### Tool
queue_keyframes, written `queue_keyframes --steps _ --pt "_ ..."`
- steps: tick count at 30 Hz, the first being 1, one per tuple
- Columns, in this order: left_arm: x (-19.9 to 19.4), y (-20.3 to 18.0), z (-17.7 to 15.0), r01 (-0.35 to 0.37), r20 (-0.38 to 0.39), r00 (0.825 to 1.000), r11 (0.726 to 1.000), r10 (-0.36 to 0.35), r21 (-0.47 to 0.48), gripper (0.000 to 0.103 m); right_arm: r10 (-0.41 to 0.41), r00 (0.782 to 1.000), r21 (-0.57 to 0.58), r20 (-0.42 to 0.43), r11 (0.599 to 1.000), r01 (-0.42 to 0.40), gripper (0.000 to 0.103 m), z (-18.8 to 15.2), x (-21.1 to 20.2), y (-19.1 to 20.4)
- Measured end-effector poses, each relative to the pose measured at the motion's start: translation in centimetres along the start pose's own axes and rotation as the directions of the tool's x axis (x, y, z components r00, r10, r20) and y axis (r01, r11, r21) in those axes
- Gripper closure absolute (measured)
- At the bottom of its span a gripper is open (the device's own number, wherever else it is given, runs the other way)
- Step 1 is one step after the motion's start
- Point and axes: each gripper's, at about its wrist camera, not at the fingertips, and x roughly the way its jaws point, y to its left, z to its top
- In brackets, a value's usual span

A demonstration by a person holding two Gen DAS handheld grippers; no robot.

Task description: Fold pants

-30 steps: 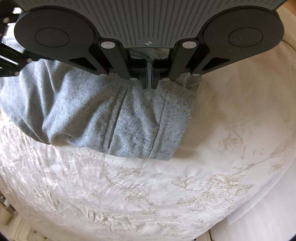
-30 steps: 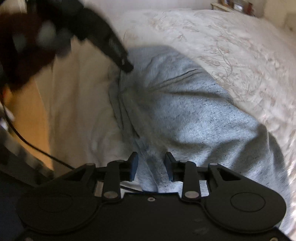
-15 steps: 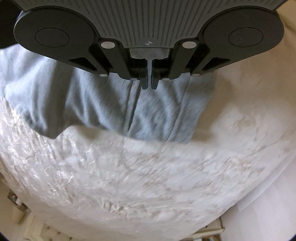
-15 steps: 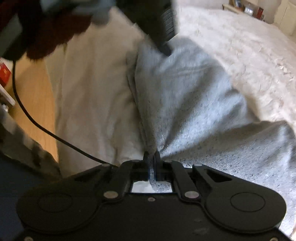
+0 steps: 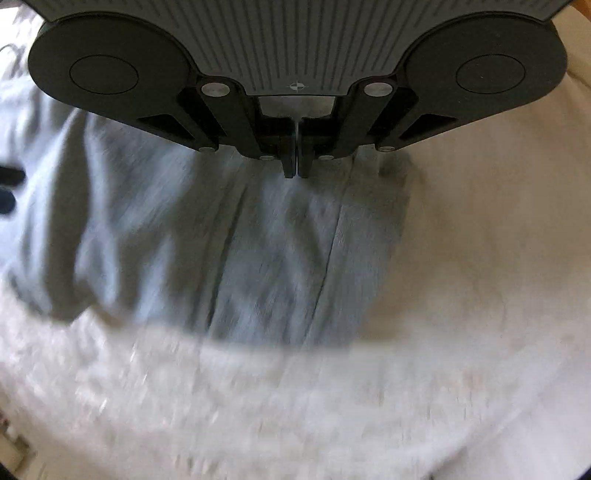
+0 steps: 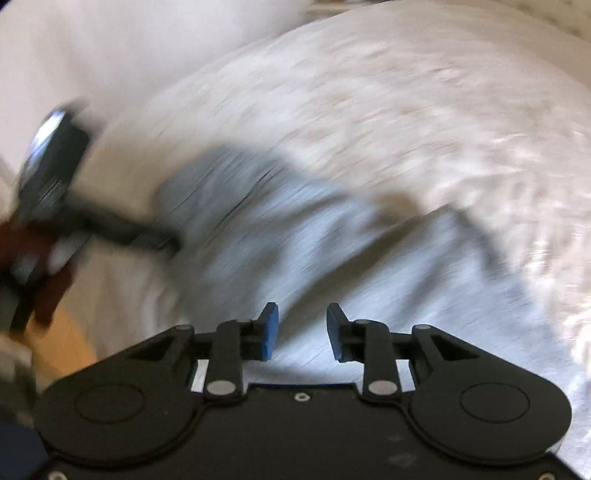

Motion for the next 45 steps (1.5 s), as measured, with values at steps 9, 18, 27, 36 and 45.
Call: queue_keyframes --steps 9,18,27,36,45 --pt "1.8 -2.7 2.5 0.020 0.025 0.999 0.998 -0.022 0.058 0.100 -0.145 0.989 0.288 -0.024 0.947 0.146 0.075 4.4 3.4 -9.0" --pt "1.7 -1.8 0.3 0.001 -0.029 1.000 0.998 0.001 0.060 0.100 -0.250 0.961 0.355 -0.122 0.893 0.277 0.075 1.6 4.5 -12.3" --pt "-1.4 -10.2 -0.6 0.241 0.069 0.960 0.929 -0.270 0.280 0.100 -0.151 0.983 0.429 -0.102 0.885 0.181 0.075 -3.2 -0.6 -10.2" --pt "2.0 -13.6 -5.6 0.198 -0.098 0.980 0.872 -0.173 0.447 0.100 -0.116 0.951 0.480 -0.286 0.842 0.247 0.078 -13.8 -3.0 -8.2" --pt "-1.6 -16.9 -3.5 0.159 0.007 0.985 0.910 -0.175 0.384 0.100 -0.196 0.979 0.657 -0.058 0.731 0.185 0.068 -16.8 -11.8 -11.2"
